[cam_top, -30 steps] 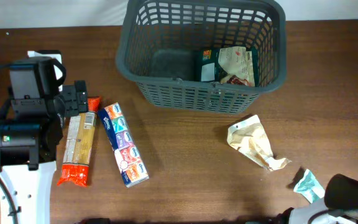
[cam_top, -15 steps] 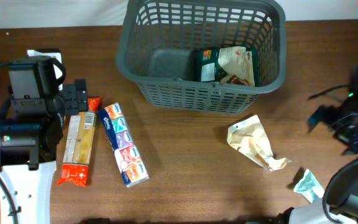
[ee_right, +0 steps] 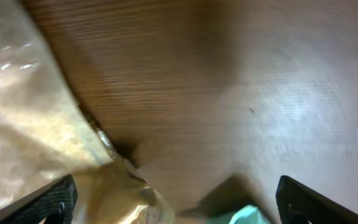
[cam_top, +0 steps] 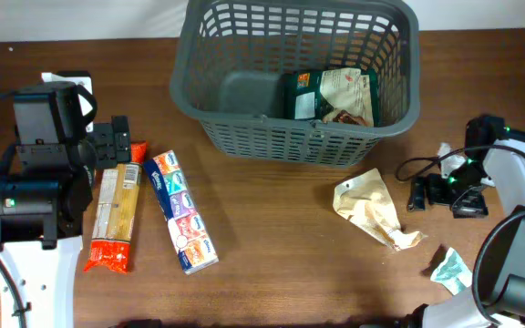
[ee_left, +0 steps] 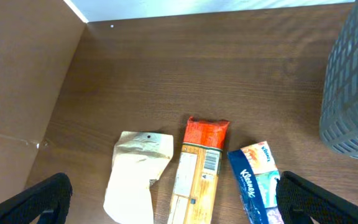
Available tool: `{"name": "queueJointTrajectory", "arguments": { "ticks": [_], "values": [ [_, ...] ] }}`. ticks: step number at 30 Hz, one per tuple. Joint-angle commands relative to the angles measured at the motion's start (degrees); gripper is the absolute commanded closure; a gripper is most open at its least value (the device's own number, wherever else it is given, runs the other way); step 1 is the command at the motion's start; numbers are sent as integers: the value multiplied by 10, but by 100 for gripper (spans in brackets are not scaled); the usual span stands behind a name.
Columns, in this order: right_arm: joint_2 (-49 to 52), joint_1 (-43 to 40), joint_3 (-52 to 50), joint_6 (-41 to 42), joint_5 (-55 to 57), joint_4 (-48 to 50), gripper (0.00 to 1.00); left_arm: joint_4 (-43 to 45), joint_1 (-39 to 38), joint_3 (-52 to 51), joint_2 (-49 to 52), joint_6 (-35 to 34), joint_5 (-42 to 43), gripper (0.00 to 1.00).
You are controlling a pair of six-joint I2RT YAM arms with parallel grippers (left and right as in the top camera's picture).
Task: Pack container
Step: 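Lower the right gripper onto the crumpled beige paper bag and grasp it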
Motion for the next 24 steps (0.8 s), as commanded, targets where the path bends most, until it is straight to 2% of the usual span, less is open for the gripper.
{"name": "queueJointTrajectory", "arguments": {
  "ticks": [1,5,10,14,16,24],
  "values": [
    [-2,9,-2,-109,-20,10,1,1,3,2,-1,10,10,1],
    [-1,15,-2,-156,-36,14,1,1,3,2,-1,10,10,1],
    [-1,30,-2,-254,-134,1,1,1,3,2,-1,19,11,1],
    [-1,43,-2,-301,-221,-14,0,1,3,2,-1,21,10,1],
    [-1,50,-2,-303,-249,-14,0,1,3,2,-1,21,10,1],
    [1,68,-3,-303,-240,-11,1,1,3,2,-1,21,10,1]
  ]
}}
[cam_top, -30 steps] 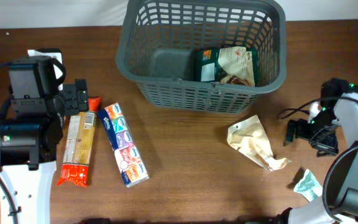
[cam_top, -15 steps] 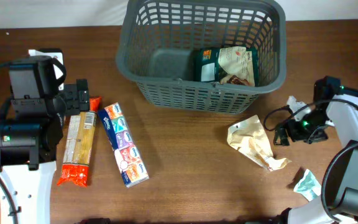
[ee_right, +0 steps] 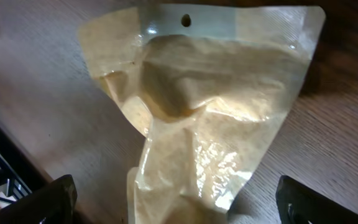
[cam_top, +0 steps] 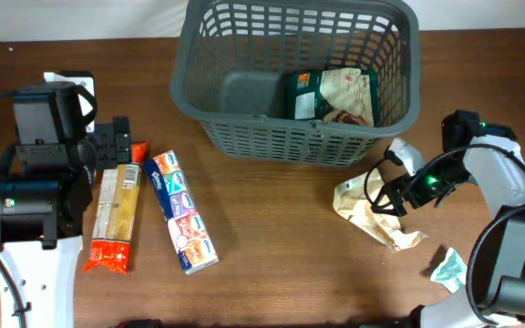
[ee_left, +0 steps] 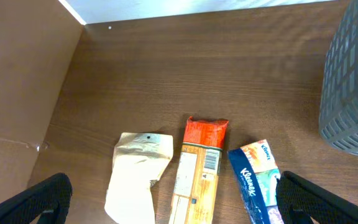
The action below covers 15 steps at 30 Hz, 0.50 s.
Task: Pack container
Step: 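Lower the right gripper onto the crumpled beige paper bag and grasp it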
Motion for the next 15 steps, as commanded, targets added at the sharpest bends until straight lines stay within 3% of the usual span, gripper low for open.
{"name": "queueJointTrajectory", "arguments": {
  "ticks": [1,10,15],
  "values": [
    [1,6,-4,-15,-20,2,1,1,3,2,-1,10,6,1],
    [1,6,-87,-14,-20,55,0,1,3,2,-1,10,9,1],
    [1,6,-139,25,-21,122,0,1,3,2,-1,10,10,1]
  ]
}}
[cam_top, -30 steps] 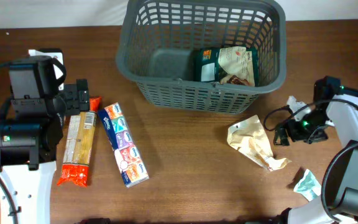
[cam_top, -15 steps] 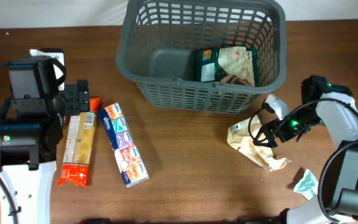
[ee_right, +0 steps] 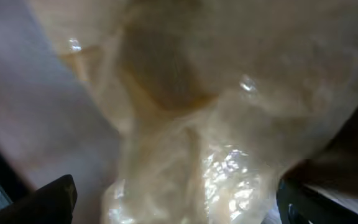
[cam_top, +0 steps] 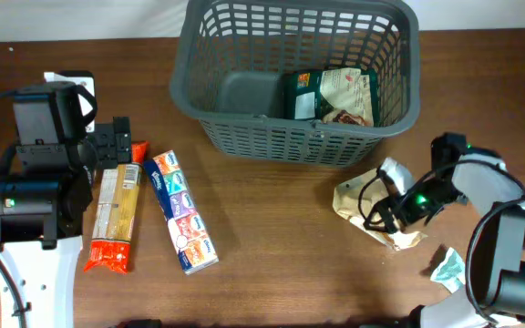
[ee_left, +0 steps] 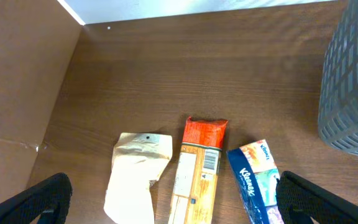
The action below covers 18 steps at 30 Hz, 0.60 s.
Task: Pack container
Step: 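Lower the right gripper onto the crumpled beige paper bag and grasp it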
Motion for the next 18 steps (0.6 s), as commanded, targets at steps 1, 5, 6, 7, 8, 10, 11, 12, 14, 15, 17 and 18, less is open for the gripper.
{"name": "queueJointTrajectory", "arguments": {
  "ticks": [1,5,6,7,8,10,11,12,14,15,17,18],
  "values": [
    [1,4,-25,19,-12,19,0,1,3,2,-1,10,8,1],
    [1,4,-40,18,-2,45,13,1,3,2,-1,10,8,1],
    [1,4,-44,18,5,53,25,1,3,2,-1,10,8,1],
    [1,4,-48,18,10,59,36,1,3,2,-1,10,8,1],
    [1,4,-51,18,13,64,43,1,3,2,-1,10,8,1],
    [1,4,-58,18,17,74,52,1,3,2,-1,11,8,1],
    [1,4,-60,18,19,77,54,1,3,2,-1,11,8,1],
    [1,4,-61,18,21,80,55,1,3,2,-1,11,8,1],
    [1,4,-61,18,24,83,61,1,3,2,-1,11,8,1],
    [1,4,-61,18,26,84,64,2,3,2,-1,11,8,1],
    [1,4,-61,18,27,85,83,3,3,2,-1,11,8,1],
    [1,4,-61,18,27,87,94,3,3,2,-1,11,8,1]
  ]
}}
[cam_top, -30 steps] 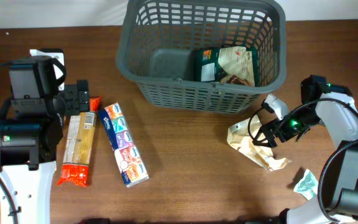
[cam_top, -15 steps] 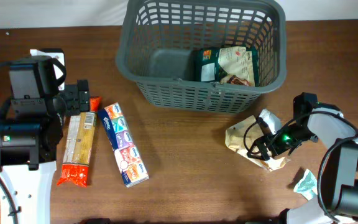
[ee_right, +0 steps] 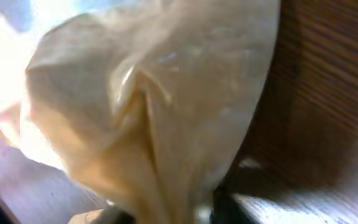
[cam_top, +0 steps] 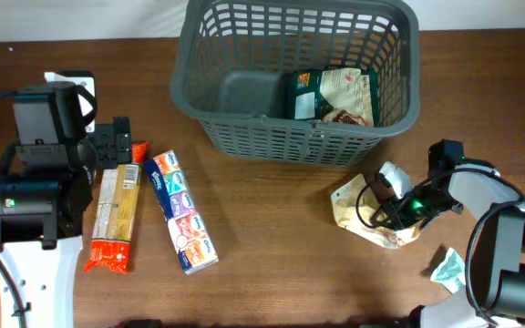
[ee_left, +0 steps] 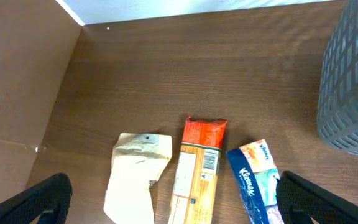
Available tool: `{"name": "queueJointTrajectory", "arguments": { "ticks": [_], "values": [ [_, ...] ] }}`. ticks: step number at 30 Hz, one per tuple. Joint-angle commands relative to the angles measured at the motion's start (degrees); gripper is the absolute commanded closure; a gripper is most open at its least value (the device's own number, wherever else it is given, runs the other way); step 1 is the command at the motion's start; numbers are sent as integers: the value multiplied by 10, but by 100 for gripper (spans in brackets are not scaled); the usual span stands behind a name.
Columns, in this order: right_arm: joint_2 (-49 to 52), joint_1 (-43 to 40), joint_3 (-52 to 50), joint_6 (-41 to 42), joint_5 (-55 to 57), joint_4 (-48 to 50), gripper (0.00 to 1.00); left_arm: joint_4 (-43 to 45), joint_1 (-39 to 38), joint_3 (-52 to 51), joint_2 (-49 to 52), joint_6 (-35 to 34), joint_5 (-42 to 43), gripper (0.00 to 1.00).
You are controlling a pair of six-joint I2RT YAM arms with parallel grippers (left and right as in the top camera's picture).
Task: Pack container
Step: 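Lower the right gripper onto the crumpled beige paper bag and grasp it, then lift the beige bag with the right gripper and drop it into the basket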
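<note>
The grey basket (cam_top: 182, 87) stands at the back with a green-and-cream bag (cam_top: 334, 94) inside. In front of its right end lies a crumpled tan pouch (cam_top: 355, 210), which fills the right wrist view (ee_right: 148, 106). My right gripper (cam_top: 392, 211) is down on the pouch's right side, its jaws shut on a fold of the film (ee_right: 166, 214). My left gripper (cam_top: 112, 144) hangs open above the left items (ee_left: 176, 205), holding nothing.
On the left lie a pasta pack (cam_top: 115, 219) with red ends, a Kleenex tissue pack (cam_top: 181, 212) and a pale paper pouch (ee_left: 137, 180) seen only in the left wrist view. A small teal wrapper (cam_top: 449, 271) lies near the front right.
My right gripper has gone from open over the tan pouch to shut on it; the pouch looks bunched and drawn slightly left. The left arm has not moved.
My right gripper was off to the right of the tan pouch, near the table's right side. Then it stood open over the pouch's right edge, then low on the pouch, and now it is shut on it. The left side stayed unchanged.
</note>
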Motion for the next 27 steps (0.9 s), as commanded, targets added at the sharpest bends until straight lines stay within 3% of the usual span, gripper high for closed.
{"name": "queueJointTrajectory", "arguments": {
  "ticks": [1,8,19,27],
  "values": [
    [7,4,-17,-8,32,11,97,3,3,2,-1,10,7,1],
    [7,3,-17,7,41,20,97,3,3,2,-1,10,7,1],
    [6,-19,18,282,305,136,96,4,3,2,-1,10,7,1],
    [6,-101,66,376,316,154,96,3,3,2,-1,19,6,1]
  ]
}}
